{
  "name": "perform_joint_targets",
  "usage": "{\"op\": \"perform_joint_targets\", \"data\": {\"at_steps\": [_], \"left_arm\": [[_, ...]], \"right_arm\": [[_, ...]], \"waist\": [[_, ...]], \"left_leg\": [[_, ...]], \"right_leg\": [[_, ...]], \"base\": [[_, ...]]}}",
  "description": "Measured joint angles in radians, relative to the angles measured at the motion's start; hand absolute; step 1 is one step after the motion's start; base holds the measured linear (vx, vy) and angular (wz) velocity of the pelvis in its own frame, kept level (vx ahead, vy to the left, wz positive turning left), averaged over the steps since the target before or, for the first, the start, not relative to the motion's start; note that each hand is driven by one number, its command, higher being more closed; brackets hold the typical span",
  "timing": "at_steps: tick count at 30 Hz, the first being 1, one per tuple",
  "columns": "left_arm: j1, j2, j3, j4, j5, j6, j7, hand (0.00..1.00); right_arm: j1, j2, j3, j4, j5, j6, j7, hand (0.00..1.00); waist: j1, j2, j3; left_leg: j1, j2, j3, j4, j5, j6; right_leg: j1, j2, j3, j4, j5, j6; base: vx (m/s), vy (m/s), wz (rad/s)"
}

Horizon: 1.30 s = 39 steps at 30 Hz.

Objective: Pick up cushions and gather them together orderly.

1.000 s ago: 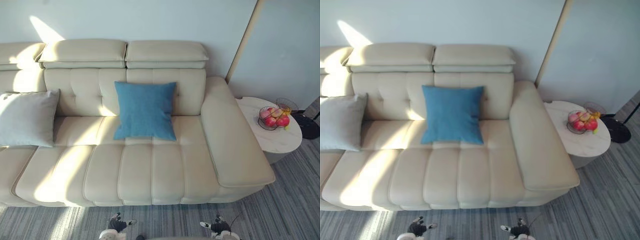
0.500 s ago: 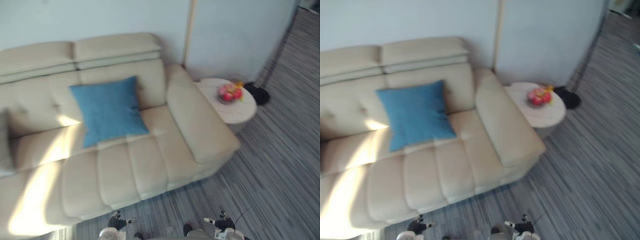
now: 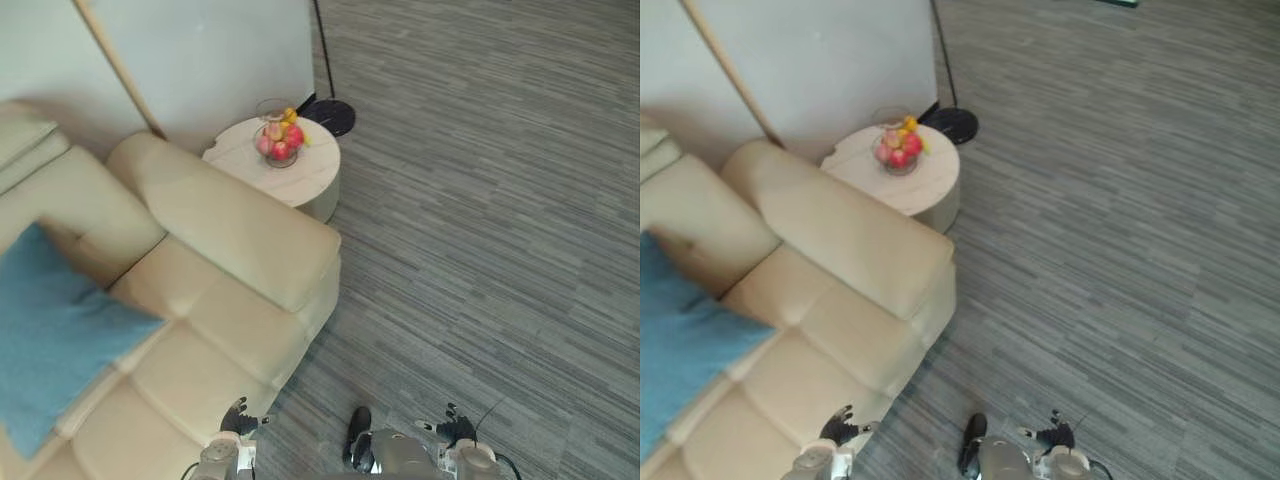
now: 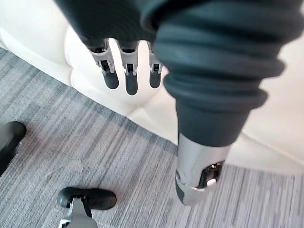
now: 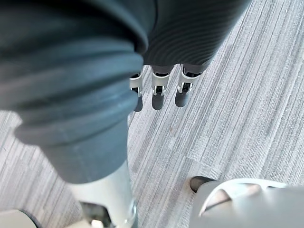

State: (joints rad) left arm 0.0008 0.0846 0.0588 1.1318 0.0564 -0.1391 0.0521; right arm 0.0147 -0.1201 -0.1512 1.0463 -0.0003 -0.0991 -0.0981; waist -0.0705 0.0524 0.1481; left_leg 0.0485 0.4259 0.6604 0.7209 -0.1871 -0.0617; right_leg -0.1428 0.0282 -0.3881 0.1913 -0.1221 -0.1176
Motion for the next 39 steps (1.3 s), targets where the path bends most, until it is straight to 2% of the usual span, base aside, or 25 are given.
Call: {"op": "perform_joint_targets", "data": {"at_steps": [1, 3, 4, 6, 8, 9, 10, 11, 14, 15, 17, 19, 20, 22, 25, 26, 27, 28, 29, 30, 31, 33, 34, 36, 39], "left_arm": [[0.023, -0.011, 0.021, 0.001, -0.002, 0.000, 0.000, 0.00], [0.024, -0.022, 0.053, -0.031, -0.023, -0.004, -0.007, 0.00], [0.025, -0.023, 0.053, -0.042, -0.042, -0.010, -0.011, 0.00], [0.025, -0.029, 0.057, -0.043, -0.057, -0.011, -0.013, 0.00], [0.024, -0.051, 0.093, -0.045, -0.072, -0.016, -0.010, 0.00], [0.025, -0.052, 0.098, -0.044, -0.077, -0.017, -0.011, 0.00], [0.026, -0.060, 0.106, -0.041, -0.080, -0.020, -0.011, 0.00], [0.027, -0.066, 0.114, -0.040, -0.083, -0.020, -0.009, 0.00], [0.020, -0.044, 0.117, -0.043, -0.086, -0.020, -0.010, 0.00], [0.018, -0.040, 0.117, -0.041, -0.087, -0.019, -0.010, 0.00], [0.012, -0.033, 0.118, -0.042, -0.094, -0.010, -0.007, 0.00], [0.010, -0.030, 0.100, -0.040, -0.099, -0.004, -0.005, 0.00], [0.010, -0.026, 0.083, -0.039, -0.099, -0.003, -0.005, 0.00], [0.004, -0.022, 0.054, -0.033, -0.099, -0.002, 0.005, 0.00], [-0.011, -0.009, 0.033, -0.012, -0.099, 0.001, 0.009, 0.00], [-0.008, 0.003, 0.020, -0.004, -0.099, 0.001, 0.007, 0.00], [-0.008, 0.020, 0.012, 0.005, -0.098, 0.001, 0.004, 0.00], [-0.021, 0.009, 0.010, 0.017, -0.096, 0.004, 0.002, 0.00], [-0.025, 0.003, 0.009, 0.016, -0.096, 0.004, 0.002, 0.00], [-0.030, -0.016, 0.009, 0.015, -0.093, 0.004, 0.002, 0.00], [-0.028, -0.025, 0.010, 0.004, -0.078, 0.001, -0.003, 0.00], [-0.027, -0.025, 0.021, -0.002, -0.077, 0.000, -0.010, 0.00], [-0.027, -0.026, 0.027, -0.013, -0.077, 0.000, -0.010, 0.00], [-0.027, -0.026, 0.029, -0.024, -0.076, -0.001, -0.012, 0.00], [-0.029, -0.031, 0.029, -0.059, -0.078, -0.003, -0.013, 0.00]], "right_arm": [[-0.007, 0.001, 0.001, 0.001, 0.000, 0.000, -0.001, 0.00], [-0.027, -0.004, 0.000, 0.033, 0.000, 0.000, -0.001, 0.00], [-0.040, 0.001, 0.000, 0.057, 0.000, 0.003, -0.001, 0.00], [-0.044, 0.004, 0.000, 0.056, 0.000, 0.003, -0.001, 0.00], [-0.048, 0.002, 0.002, 0.055, -0.001, 0.004, -0.001, 0.00], [-0.048, 0.002, 0.007, 0.056, -0.002, 0.004, -0.002, 0.00], [-0.045, 0.006, 0.013, 0.055, -0.003, 0.004, -0.005, 0.00], [-0.039, 0.009, 0.015, 0.042, -0.002, 0.005, -0.007, 0.00], [-0.012, 0.062, 0.013, -0.005, 0.000, 0.002, -0.009, 0.00], [-0.012, 0.067, 0.013, -0.010, 0.000, 0.001, -0.009, 0.00], [-0.013, 0.084, 0.014, -0.011, 0.000, -0.003, -0.008, 0.00], [-0.040, 0.098, 0.031, -0.005, 0.000, -0.005, -0.004, 0.00], [-0.046, 0.098, 0.042, -0.005, 0.000, -0.005, -0.002, 0.00], [-0.069, 0.096, 0.058, -0.004, 0.000, -0.007, 0.002, 0.00], [-0.086, 0.087, 0.057, -0.008, 0.000, -0.011, 0.004, 0.00], [-0.083, 0.081, 0.055, -0.009, -0.001, -0.012, 0.005, 0.00], [-0.074, 0.077, 0.052, -0.006, -0.001, -0.011, 0.005, 0.00], [-0.077, 0.061, 0.033, -0.003, 0.000, -0.009, 0.003, 0.00], [-0.075, 0.052, 0.033, 0.001, -0.001, -0.009, 0.002, 0.00], [-0.068, 0.031, 0.033, 0.013, -0.001, -0.008, 0.001, 0.00], [-0.057, 0.014, 0.034, 0.032, 0.000, -0.005, -0.002, 0.00], [-0.036, 0.010, 0.031, 0.041, 0.003, -0.003, -0.004, 0.00], [-0.026, 0.012, 0.024, 0.040, 0.003, -0.003, -0.006, 0.00], [-0.025, 0.019, -0.004, 0.039, 0.012, -0.003, -0.011, 0.00], [-0.043, 0.037, -0.028, 0.038, 0.048, -0.004, -0.012, 0.00]], "waist": [[0.010, -0.005, 0.004], [0.040, -0.011, 0.018], [0.069, -0.020, 0.027], [0.071, -0.015, 0.031], [0.085, -0.003, 0.031], [0.088, 0.001, 0.028], [0.090, 0.013, 0.026], [0.095, 0.035, 0.020], [0.101, -0.023, 0.016], [0.102, -0.034, 0.013], [0.114, -0.048, 0.021], [0.122, -0.049, 0.029], [0.121, -0.049, 0.029], [0.120, -0.027, 0.042], [0.118, 0.002, 0.057], [0.117, -0.017, 0.049], [0.116, -0.034, 0.044], [0.113, -0.014, 0.042], [0.108, -0.015, 0.042], [0.098, -0.011, 0.044], [0.094, -0.001, 0.049], [0.099, 0.001, 0.052], [0.105, -0.004, 0.056], [0.120, -0.007, 0.057], [0.130, -0.011, 0.060]], "left_leg": [[-0.075, -0.055, -0.164, 0.070, -0.059, -0.021], [-0.131, -0.152, -0.314, 0.051, -0.100, -0.058], [-0.169, -0.235, -0.409, -0.025, -0.122, -0.050], [-0.205, -0.291, -0.498, -0.105, -0.125, -0.046], [-0.231, -0.377, -0.684, -0.278, -0.111, -0.059], [-0.230, -0.386, -0.722, -0.319, -0.099, -0.053], [-0.221, -0.376, -0.763, -0.384, -0.058, -0.024], [-0.204, -0.345, -0.750, -0.403, 0.026, -0.033], [-0.178, -0.352, -0.650, -0.402, -0.023, -0.009], [-0.174, -0.353, -0.637, -0.401, -0.031, -0.007], [-0.139, -0.353, -0.567, -0.395, -0.066, 0.004], [-0.077, -0.344, -0.455, -0.406, -0.084, 0.014], [-0.061, -0.341, -0.430, -0.412, -0.085, 0.015], [-0.006, -0.303, -0.359, -0.436, -0.085, 0.015], [0.056, -0.235, -0.340, -0.477, -0.087, 0.010], [0.077, -0.222, -0.338, -0.479, -0.091, -0.007], [0.095, -0.227, -0.336, -0.472, -0.096, -0.028], [0.099, -0.182, -0.343, -0.412, -0.082, -0.071], [0.085, -0.173, -0.347, -0.367, -0.063, -0.094], [0.037, -0.150, -0.379, -0.229, -0.013, -0.096], [-0.042, -0.115, -0.432, -0.020, 0.041, -0.061], [-0.111, -0.093, -0.460, 0.202, -0.005, -0.049], [-0.151, -0.109, -0.483, 0.294, -0.046, -0.037], [-0.227, -0.160, -0.501, 0.316, -0.096, -0.012], [-0.366, -0.274, -0.544, 0.097, -0.138, 0.018]], "right_leg": [[0.012, 0.019, 0.062, 0.002, -0.004, -0.036], [0.033, 0.035, 0.149, -0.005, -0.004, -0.033], [0.059, 0.046, 0.233, -0.007, -0.005, -0.028], [0.078, 0.055, 0.303, -0.006, -0.008, -0.016], [0.085, 0.068, 0.430, -0.007, -0.003, 0.016], [0.086, 0.073, 0.456, -0.006, -0.003, 0.021], [0.090, 0.092, 0.494, 0.003, -0.015, 0.032], [0.089, 0.112, 0.522, 0.039, -0.045, 0.045], [0.056, 0.074, 0.547, 0.107, -0.110, 0.092], [0.050, 0.071, 0.554, 0.119, -0.117, 0.097], [0.022, 0.048, 0.544, 0.195, -0.159, 0.136], [-0.036, -0.028, 0.343, 0.309, -0.188, 0.189], [-0.048, -0.061, 0.253, 0.331, -0.195, 0.183], [-0.073, -0.151, -0.019, 0.350, -0.209, 0.129], [-0.136, -0.181, -0.126, 0.349, -0.192, 0.127], [-0.158, -0.187, -0.128, 0.280, -0.126, 0.126], [-0.154, -0.200, -0.121, 0.232, -0.022, 0.081], [-0.147, -0.165, -0.119, 0.276, -0.059, 0.056], [-0.136, -0.159, -0.116, 0.272, -0.075, 0.058], [-0.094, -0.137, -0.112, 0.241, -0.094, 0.053], [-0.028, -0.105, -0.094, 0.184, -0.095, 0.050], [0.063, -0.065, -0.054, 0.121, -0.096, 0.049], [0.120, -0.050, -0.014, 0.086, -0.099, 0.044], [0.188, -0.045, 0.060, 0.041, -0.106, 0.041], [0.242, -0.077, 0.169, 0.015, -0.133, 0.086]], "base": [[0.12, -0.055, -1.21], [0.15, 0.032, -1.62], [0.19, 0.079, -1.74], [0.16, 0.081, -1.50], [0.20, 0.143, -1.90], [0.23, 0.184, -1.79], [0.24, 0.194, -1.50], [0.29, 0.237, -1.34], [0.26, 0.188, -0.81], [0.24, 0.165, -0.77], [0.22, 0.116, -0.89], [0.22, 0.057, -1.19], [0.21, 0.001, -1.13], [0.28, -0.068, -1.10], [0.32, -0.198, -0.91], [0.46, -0.334, -0.68], [0.50, -0.356, -0.70], [0.45, -0.315, -0.46], [0.45, -0.330, -0.44], [0.43, -0.293, -0.32], [0.42, -0.260, -0.50], [0.38, -0.179, -0.69], [0.45, -0.121, -0.99], [0.36, 0.013, -1.06], [0.35, 0.178, -1.09]]}}
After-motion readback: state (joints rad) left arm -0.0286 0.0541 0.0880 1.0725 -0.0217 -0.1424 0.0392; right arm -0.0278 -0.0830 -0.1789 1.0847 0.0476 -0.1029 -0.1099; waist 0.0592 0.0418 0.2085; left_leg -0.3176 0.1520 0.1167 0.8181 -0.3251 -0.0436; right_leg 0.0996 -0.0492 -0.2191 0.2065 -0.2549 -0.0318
